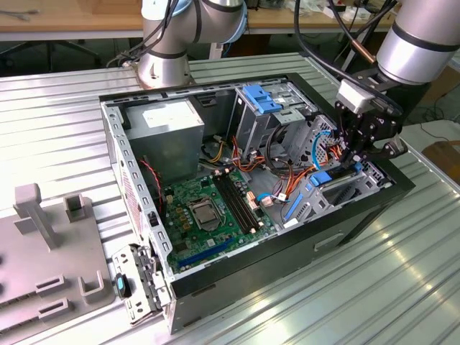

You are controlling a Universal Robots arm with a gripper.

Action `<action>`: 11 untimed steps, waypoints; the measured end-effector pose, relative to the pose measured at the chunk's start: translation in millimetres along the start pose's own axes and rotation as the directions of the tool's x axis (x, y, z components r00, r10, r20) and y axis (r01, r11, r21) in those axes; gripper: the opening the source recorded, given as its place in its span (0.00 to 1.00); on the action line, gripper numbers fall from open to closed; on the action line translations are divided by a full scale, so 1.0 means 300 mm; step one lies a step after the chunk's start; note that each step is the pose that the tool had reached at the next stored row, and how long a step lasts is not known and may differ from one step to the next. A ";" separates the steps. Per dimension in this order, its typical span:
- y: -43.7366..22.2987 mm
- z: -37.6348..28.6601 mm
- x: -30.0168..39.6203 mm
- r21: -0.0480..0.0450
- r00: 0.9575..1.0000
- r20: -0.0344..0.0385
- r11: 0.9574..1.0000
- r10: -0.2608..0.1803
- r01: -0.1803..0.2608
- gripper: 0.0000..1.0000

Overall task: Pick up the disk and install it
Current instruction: 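Insert the first disk wire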

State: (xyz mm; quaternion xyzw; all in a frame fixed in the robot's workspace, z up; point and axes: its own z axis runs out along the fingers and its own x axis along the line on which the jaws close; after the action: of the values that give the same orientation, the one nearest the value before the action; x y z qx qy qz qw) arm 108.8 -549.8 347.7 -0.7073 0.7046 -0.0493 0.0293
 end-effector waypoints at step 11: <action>-0.001 -0.005 0.001 -0.028 1.000 0.001 1.000 -0.001 0.001 0.29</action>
State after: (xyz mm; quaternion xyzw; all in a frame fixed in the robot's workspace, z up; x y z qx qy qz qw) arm 108.9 -550.2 349.1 -0.7080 0.7049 -0.0389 0.0196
